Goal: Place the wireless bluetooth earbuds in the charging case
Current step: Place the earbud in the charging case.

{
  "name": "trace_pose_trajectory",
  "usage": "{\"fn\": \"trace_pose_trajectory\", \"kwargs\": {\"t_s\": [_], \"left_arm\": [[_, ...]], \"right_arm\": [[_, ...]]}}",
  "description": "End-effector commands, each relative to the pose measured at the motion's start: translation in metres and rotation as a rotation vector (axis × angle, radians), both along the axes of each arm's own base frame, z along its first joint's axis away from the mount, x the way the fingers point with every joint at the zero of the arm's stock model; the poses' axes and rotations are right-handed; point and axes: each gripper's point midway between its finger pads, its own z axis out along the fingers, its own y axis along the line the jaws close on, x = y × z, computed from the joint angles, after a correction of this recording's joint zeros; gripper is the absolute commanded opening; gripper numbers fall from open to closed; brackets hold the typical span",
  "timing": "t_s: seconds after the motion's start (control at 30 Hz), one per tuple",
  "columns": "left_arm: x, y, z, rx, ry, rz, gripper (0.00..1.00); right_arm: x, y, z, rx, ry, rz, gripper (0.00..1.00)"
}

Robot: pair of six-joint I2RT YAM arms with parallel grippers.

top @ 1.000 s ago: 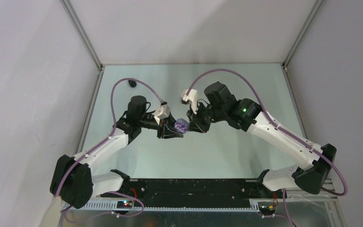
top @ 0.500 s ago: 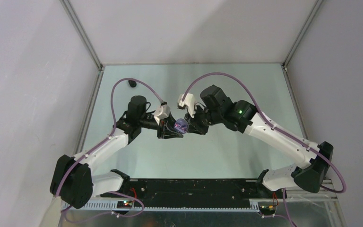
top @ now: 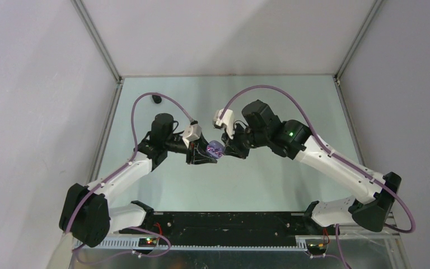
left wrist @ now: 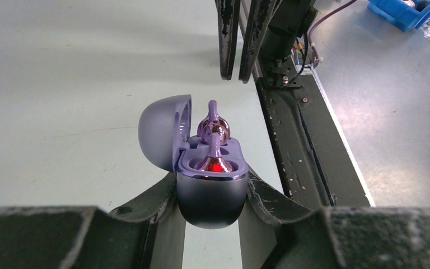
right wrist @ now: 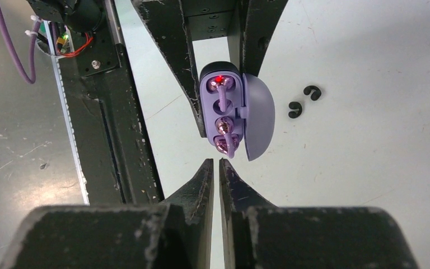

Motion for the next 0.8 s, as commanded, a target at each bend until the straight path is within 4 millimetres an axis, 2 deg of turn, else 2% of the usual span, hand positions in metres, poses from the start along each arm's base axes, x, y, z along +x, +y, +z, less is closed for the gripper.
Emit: {"fn": "trace_pose_trajectory", "kwargs": {"t_s": [0.0,0.2,0.53,0.63,0.77], "left_arm": [[-0.002,-0.002,0.014,-0.028,-0.035,-0.023,0.00],[-0.003,-0.001,0.014,-0.027,-0.035,-0.025,0.00],[-0.003,-0.001,0.013,-0.027,-0.035,-0.028,0.00],[-0.003,-0.001,0.013,-0.027,-0.034,-0.028,0.00],[-0.003,-0.001,0.011,-0.026,-0.036,-0.028,0.00]], "right_arm": [[0.010,0.004,0.006,0.020,-0.035,-0.016,0.11],[0.015,0.011,0.001,0.026,-0.026,-0.014,0.10],[0.013,0.017,-0.010,0.011,0.009,0.007,0.09],[0.014,0.014,-0.003,0.025,-0.010,0.000,0.09],[0.019,0.003,0.023,0.093,-0.034,-0.017,0.09]]}}
